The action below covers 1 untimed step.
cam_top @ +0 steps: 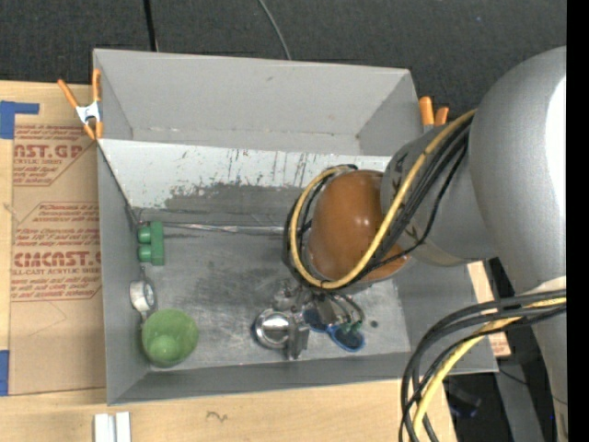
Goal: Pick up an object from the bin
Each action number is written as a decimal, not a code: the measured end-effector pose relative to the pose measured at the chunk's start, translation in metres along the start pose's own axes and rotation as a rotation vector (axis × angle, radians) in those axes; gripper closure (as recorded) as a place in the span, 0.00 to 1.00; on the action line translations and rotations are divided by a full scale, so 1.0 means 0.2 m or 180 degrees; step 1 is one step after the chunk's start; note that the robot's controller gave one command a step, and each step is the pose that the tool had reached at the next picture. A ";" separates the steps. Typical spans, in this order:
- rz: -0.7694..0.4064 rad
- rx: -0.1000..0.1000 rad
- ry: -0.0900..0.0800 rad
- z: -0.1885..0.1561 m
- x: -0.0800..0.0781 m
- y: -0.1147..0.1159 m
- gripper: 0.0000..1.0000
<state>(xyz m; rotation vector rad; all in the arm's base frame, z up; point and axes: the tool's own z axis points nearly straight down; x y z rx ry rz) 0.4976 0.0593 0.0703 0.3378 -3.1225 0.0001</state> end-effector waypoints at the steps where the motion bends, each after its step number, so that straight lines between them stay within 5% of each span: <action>1: -0.0136 0.0003 -0.0041 -1.17 -0.01 0.04 1.00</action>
Offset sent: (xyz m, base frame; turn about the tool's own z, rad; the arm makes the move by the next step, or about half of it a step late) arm -0.0008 0.0072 0.2305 -0.0421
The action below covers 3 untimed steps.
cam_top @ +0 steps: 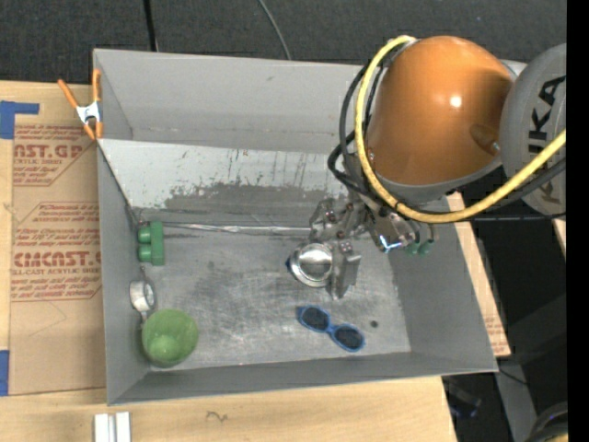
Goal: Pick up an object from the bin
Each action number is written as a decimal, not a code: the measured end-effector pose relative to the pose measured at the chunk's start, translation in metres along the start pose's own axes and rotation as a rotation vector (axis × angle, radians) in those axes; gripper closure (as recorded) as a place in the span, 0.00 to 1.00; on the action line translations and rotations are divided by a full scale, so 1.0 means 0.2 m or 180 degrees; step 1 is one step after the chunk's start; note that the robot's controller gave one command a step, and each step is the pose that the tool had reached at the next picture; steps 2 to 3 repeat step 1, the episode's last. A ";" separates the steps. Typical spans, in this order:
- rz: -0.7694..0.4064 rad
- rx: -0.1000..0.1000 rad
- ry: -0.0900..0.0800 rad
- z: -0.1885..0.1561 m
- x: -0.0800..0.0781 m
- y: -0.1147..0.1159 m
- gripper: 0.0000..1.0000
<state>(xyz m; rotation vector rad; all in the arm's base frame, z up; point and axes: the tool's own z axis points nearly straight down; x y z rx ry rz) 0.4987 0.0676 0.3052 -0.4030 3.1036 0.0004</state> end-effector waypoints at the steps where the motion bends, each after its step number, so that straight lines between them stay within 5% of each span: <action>1: -0.0953 -0.0015 0.0034 0.13 0.05 0.21 1.00; 3: -0.0953 -0.0015 0.0034 0.13 0.05 0.21 1.00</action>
Offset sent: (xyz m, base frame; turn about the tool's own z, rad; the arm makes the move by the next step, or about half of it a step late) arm -0.0190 0.0364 -0.0260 -0.2955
